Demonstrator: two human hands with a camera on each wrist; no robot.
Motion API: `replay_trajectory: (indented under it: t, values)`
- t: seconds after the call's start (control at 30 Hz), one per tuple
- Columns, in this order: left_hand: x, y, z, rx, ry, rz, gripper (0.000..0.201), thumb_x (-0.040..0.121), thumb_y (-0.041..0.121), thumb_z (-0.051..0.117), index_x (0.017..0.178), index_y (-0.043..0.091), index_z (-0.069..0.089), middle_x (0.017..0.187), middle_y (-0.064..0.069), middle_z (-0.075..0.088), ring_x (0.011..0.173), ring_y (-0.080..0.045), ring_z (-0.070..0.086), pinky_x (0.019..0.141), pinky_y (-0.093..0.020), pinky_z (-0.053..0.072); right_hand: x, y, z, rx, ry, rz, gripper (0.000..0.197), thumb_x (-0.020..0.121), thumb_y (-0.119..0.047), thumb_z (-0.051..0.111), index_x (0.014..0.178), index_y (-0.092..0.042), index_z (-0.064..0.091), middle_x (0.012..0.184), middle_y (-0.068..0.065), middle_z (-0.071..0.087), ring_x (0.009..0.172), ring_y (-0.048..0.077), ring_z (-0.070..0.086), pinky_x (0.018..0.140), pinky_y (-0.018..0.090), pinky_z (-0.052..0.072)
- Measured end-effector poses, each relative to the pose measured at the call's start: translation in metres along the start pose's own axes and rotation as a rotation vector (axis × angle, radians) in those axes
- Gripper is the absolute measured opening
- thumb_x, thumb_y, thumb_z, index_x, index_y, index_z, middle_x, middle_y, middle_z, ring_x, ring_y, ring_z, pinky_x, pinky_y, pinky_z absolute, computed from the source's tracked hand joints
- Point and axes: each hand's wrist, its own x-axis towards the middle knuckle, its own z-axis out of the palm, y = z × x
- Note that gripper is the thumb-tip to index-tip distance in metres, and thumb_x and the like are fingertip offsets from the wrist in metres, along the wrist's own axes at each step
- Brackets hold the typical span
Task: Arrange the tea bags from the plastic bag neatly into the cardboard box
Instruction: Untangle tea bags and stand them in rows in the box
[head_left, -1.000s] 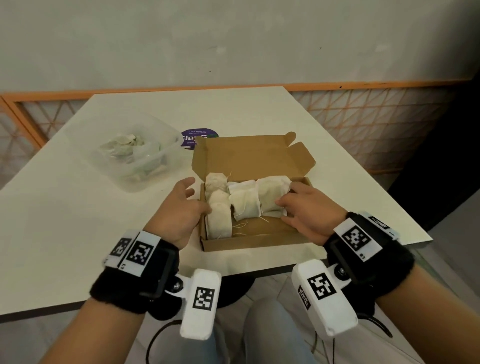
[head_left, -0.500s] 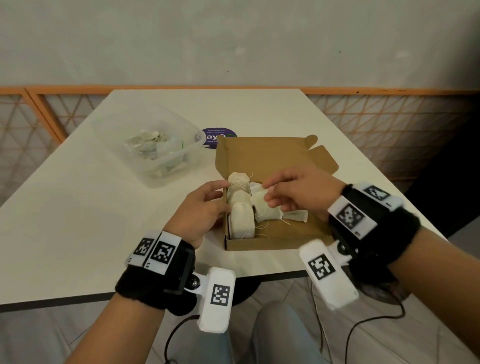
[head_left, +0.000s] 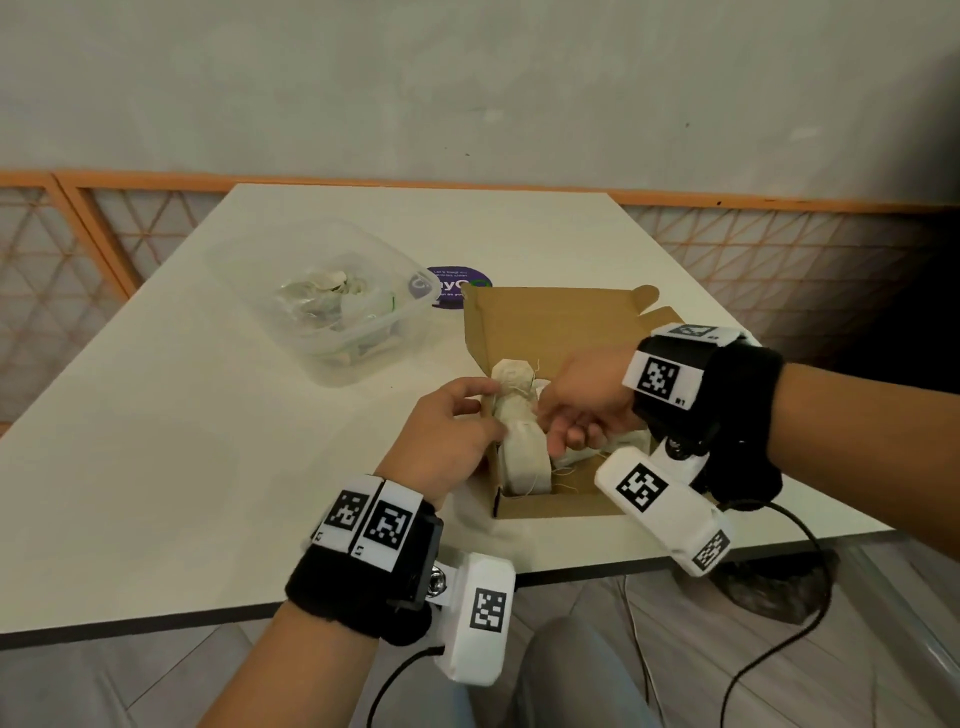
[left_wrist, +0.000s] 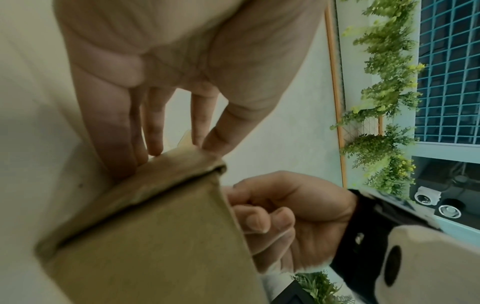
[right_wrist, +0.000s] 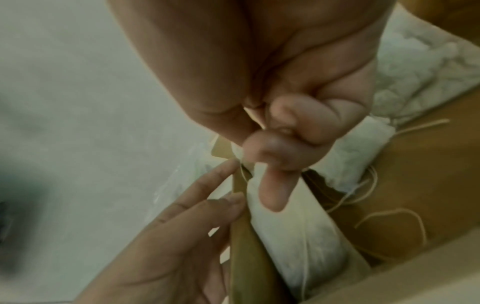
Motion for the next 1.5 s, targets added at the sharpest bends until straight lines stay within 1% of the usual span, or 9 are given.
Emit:
replay_trajectory:
  t: [0.2,0.3,0.5,0.6,0.77,0.87,1.03,1.3,1.5]
  values:
    - [0.005,-0.007,-0.004,0.007,-0.028,0.025,0.036,0.081,0.001,0.064,0.093,0.034,0.064,0.117,-0.012,0.060,0.106,-0.031,0.060,0.095,-0.050,0.049,0.009,0.001,0.008,0.202,0.033,-0.009,0.063,0.101,-0.025,0.033,0.049,-0.004,0.062,0.045,-0.001,0.046,0.035,0.004,0.030,0.039,0.011,0.020]
    - [0.006,-0.008,-0.005,-0.005,-0.038,0.030,0.036,0.081,0.000,0.064,0.094,0.033,0.064,0.117,-0.011,0.060,0.108,-0.031,0.060,0.096,-0.051,0.048,0.013,-0.001,0.012,0.259,0.046,-0.002,0.057,0.100,-0.026,0.034,0.054,-0.004,0.059,0.036,-0.003,0.041,0.028,0.003,0.028,0.036,0.010,0.020]
    - [0.009,-0.011,-0.006,-0.003,-0.050,0.032,0.036,0.080,0.002,0.066,0.095,0.035,0.064,0.118,-0.011,0.061,0.108,-0.031,0.060,0.095,-0.052,0.049,0.015,0.001,0.014,0.359,0.091,-0.018,0.039,0.099,-0.021,0.038,0.067,-0.005,0.054,0.058,0.001,0.048,0.044,0.004,0.031,0.034,0.010,0.022]
    - [0.010,-0.012,-0.006,-0.011,-0.053,0.033,0.036,0.080,0.002,0.066,0.095,0.034,0.064,0.118,-0.011,0.061,0.106,-0.031,0.061,0.093,-0.051,0.050,0.012,0.000,0.014,0.363,0.077,-0.008,0.053,0.100,-0.022,0.037,0.054,-0.005,0.058,0.037,-0.003,0.043,0.026,0.003,0.029,0.032,0.010,0.021]
    - [0.010,-0.012,-0.006,-0.043,-0.067,0.030,0.035,0.082,-0.001,0.064,0.098,0.031,0.064,0.118,-0.011,0.061,0.104,-0.028,0.061,0.094,-0.047,0.051,0.014,-0.003,0.016,0.305,-0.026,0.041,0.067,0.101,-0.027,0.033,0.040,-0.011,0.057,0.033,-0.007,0.038,0.023,0.003,0.029,0.031,0.011,0.016]
    - [0.009,-0.011,-0.006,-0.066,-0.074,0.011,0.035,0.082,-0.002,0.063,0.099,0.029,0.063,0.116,-0.012,0.061,0.098,-0.026,0.061,0.091,-0.044,0.052,0.012,-0.001,0.014,0.364,-0.014,0.017,0.057,0.100,-0.025,0.037,0.049,-0.009,0.058,0.035,-0.005,0.042,0.024,0.003,0.032,0.030,0.010,0.021]
    - [0.008,-0.008,-0.008,-0.083,-0.082,-0.027,0.037,0.083,-0.004,0.062,0.102,0.028,0.061,0.111,-0.013,0.064,0.085,-0.023,0.062,0.079,-0.038,0.052,0.006,0.003,0.016,0.570,0.126,-0.131,0.021,0.095,-0.009,0.048,0.076,-0.004,0.054,0.042,0.003,0.058,0.030,0.005,0.051,0.035,0.012,0.042]
    - [0.005,-0.007,-0.007,-0.093,-0.070,-0.045,0.037,0.084,-0.004,0.061,0.109,0.024,0.060,0.100,-0.009,0.063,0.075,-0.018,0.062,0.065,-0.028,0.053,0.005,0.004,0.015,0.690,0.163,-0.186,0.016,0.095,-0.007,0.047,0.081,-0.003,0.054,0.047,0.005,0.063,0.039,0.008,0.060,0.044,0.017,0.050]
    - [0.006,-0.002,-0.006,-0.032,-0.075,-0.025,0.043,0.082,-0.005,0.061,0.107,0.030,0.057,0.115,-0.021,0.062,0.082,-0.028,0.059,0.083,-0.047,0.052,-0.004,0.004,0.013,0.461,0.250,-0.184,0.025,0.096,-0.010,0.047,0.072,-0.006,0.049,0.038,0.001,0.057,0.032,0.005,0.055,0.040,0.017,0.048]
